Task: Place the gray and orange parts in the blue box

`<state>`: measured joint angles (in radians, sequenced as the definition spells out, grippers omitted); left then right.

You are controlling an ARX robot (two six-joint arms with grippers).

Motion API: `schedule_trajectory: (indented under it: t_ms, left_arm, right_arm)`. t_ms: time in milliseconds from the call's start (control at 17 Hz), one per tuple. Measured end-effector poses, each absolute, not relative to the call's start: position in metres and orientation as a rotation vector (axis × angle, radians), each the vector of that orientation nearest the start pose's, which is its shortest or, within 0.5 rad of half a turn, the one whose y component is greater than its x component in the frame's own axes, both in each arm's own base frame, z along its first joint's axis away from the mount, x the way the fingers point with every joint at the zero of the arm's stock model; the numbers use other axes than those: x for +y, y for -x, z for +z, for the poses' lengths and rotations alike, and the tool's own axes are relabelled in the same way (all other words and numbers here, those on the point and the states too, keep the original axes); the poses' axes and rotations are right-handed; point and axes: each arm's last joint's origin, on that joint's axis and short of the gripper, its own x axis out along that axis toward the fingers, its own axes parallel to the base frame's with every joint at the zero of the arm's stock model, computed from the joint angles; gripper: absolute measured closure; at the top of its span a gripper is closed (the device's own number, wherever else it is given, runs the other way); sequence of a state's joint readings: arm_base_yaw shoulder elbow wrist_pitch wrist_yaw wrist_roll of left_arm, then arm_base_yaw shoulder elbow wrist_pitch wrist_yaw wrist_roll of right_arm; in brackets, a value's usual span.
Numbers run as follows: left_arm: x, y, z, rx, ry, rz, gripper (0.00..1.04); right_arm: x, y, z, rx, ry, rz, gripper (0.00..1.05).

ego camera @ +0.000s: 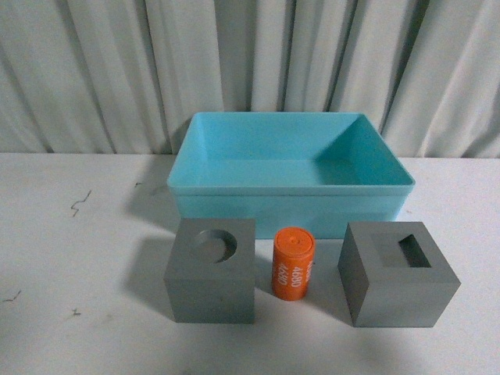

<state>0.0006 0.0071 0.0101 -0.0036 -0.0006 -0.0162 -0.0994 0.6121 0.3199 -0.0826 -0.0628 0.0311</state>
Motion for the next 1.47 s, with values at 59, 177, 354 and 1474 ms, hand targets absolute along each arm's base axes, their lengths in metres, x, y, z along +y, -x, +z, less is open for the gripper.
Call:
schedule_trajectory:
  t_ms: [59, 177, 354, 1474]
  left_arm:
    - [0.0, -0.098, 0.166, 0.001, 0.016, 0.001, 0.07]
    - [0.0, -0.098, 0.166, 0.001, 0.016, 0.001, 0.07]
    - [0.0, -0.098, 0.166, 0.001, 0.016, 0.001, 0.07]
    - [0.0, -0.098, 0.166, 0.001, 0.016, 0.001, 0.07]
  right_arm:
    - [0.009, -0.212, 0.206, 0.439, 0.047, 0.151, 0.06]
    - [0.036, -0.243, 0.152, 0.594, 0.087, 0.182, 0.06]
    - [0.04, -0.248, 0.139, 0.625, 0.063, 0.168, 0.06]
    - [0.043, -0.303, 0.105, 0.688, 0.035, 0.094, 0.06]
